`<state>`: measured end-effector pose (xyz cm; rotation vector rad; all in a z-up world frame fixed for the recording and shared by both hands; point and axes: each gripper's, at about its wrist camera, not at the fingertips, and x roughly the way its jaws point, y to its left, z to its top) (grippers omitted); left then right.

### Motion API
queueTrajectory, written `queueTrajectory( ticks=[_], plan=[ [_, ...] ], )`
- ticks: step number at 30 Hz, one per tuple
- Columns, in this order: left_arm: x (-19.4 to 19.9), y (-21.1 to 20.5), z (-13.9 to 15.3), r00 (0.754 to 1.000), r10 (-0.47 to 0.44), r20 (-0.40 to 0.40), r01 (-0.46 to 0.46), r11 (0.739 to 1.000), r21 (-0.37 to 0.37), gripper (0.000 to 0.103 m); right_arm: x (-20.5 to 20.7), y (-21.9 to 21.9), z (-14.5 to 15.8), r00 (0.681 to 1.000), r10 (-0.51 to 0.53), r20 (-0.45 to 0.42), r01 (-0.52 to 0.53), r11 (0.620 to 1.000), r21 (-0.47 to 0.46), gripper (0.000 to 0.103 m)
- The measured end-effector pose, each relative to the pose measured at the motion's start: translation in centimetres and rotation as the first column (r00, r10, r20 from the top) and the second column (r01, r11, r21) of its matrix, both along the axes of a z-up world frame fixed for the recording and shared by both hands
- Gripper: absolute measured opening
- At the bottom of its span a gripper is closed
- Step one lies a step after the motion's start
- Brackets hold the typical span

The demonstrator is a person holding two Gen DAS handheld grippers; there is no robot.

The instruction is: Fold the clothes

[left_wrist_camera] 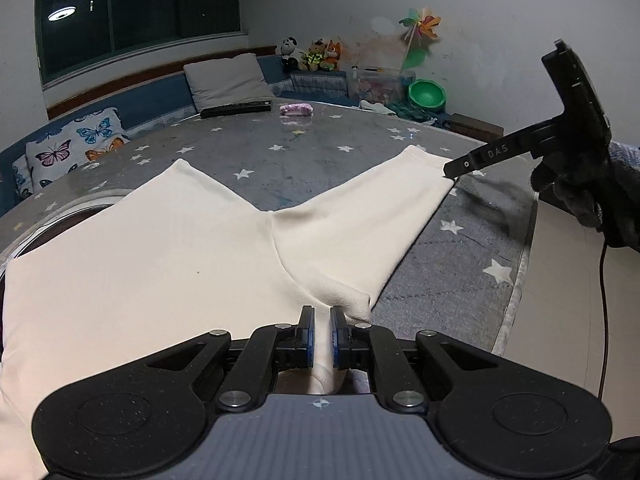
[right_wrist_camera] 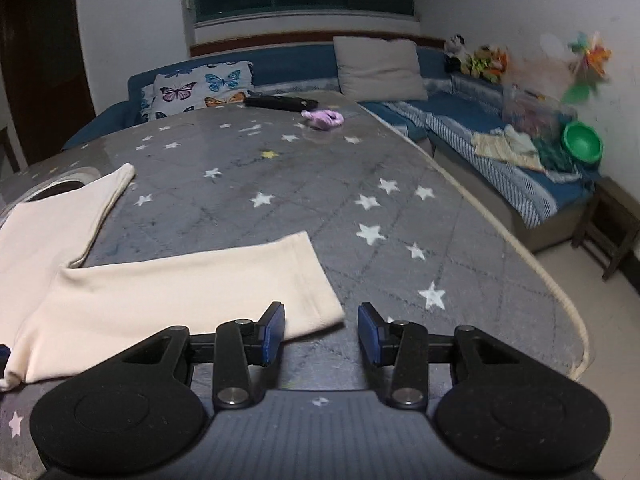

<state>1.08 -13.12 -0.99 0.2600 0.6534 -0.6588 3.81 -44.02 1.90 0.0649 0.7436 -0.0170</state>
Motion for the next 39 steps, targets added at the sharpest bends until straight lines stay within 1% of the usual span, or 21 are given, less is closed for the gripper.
queueTrajectory(
  ticks=[1, 2, 4, 5, 10, 14, 17, 18, 21, 24, 28, 33, 36, 39],
  plan=[
    [0.0, 0.0, 0.0, 1.000, 0.000, 0.000, 0.000, 1.000, 0.001, 0.009, 0.2, -0.2, -0.2, 1.000, 0.002, -0.003, -0.002, 1.000, 0.014, 0.040],
    [0.0, 0.0, 0.0, 1.000, 0.001, -0.001, -0.001, 1.000, 0.002, 0.009, 0.3, -0.2, -0.3, 1.000, 0.006, -0.002, -0.006, 1.000, 0.023, 0.034],
    [-0.1, 0.1, 0.0, 1.000, 0.002, -0.002, -0.002, 1.000, 0.004, 0.009, 0.6, 0.0, -0.3, 1.000, 0.018, 0.009, -0.018, 0.999, 0.028, 0.016],
    [-0.1, 0.1, 0.1, 1.000, 0.001, -0.001, -0.001, 1.000, 0.005, 0.009, 0.7, 0.1, -0.2, 1.000, 0.023, 0.014, -0.024, 0.999, 0.025, 0.008],
    [-0.2, 0.0, 0.0, 1.000, -0.014, 0.003, 0.014, 1.000, 0.016, 0.009, 1.0, 0.7, 2.2, 0.994, 0.029, 0.106, -0.023, 0.998, -0.060, 0.007],
    [-0.2, -0.3, -0.1, 1.000, -0.024, 0.010, 0.023, 0.999, 0.028, 0.009, 2.1, 0.6, 1.7, 0.994, 0.027, 0.102, -0.020, 0.997, -0.068, 0.007],
    [-0.1, -0.4, 0.0, 1.000, -0.022, 0.005, 0.022, 0.999, 0.027, 0.009, 2.6, 0.1, -0.3, 0.999, 0.003, 0.050, -0.001, 0.999, -0.033, 0.007],
    [-0.1, -0.3, 0.1, 1.000, -0.021, 0.005, 0.021, 0.999, 0.027, 0.009, 2.6, -0.1, -0.7, 0.999, -0.004, 0.045, 0.005, 1.000, -0.017, 0.007],
    [0.1, -0.1, 0.8, 1.000, -0.010, 0.018, 0.010, 1.000, 0.012, 0.011, 2.4, -0.5, -0.4, 0.998, -0.018, 0.061, 0.017, 1.000, 0.026, 0.007],
    [0.8, -0.1, 1.1, 1.000, 0.011, 0.019, -0.011, 1.000, 0.001, 0.011, 2.5, -0.8, 0.4, 0.997, -0.020, 0.074, 0.016, 0.999, 0.046, 0.007],
    [1.2, -0.8, 0.2, 1.000, -0.004, 0.001, 0.004, 1.000, 0.014, 0.011, 2.8, -0.4, 2.3, 0.995, -0.007, 0.100, 0.000, 0.998, 0.067, 0.007],
    [0.9, -0.5, 0.5, 1.000, -0.008, 0.004, 0.008, 1.000, -0.016, 0.012, 2.4, 1.8, 6.9, 0.982, 0.070, 0.174, -0.079, 0.996, 0.043, 0.007],
    [0.0, 0.8, 1.2, 1.000, 0.010, 0.030, -0.009, 0.999, -0.046, 0.019, 1.9, 4.6, 10.3, 0.960, 0.157, 0.233, -0.162, 0.987, 0.004, 0.007],
    [-0.8, 2.9, 2.1, 0.996, 0.063, 0.055, -0.059, 0.996, -0.074, 0.021, 1.3, 8.3, 13.3, 0.922, 0.268, 0.278, -0.266, 0.963, -0.046, 0.007]
  ],
)
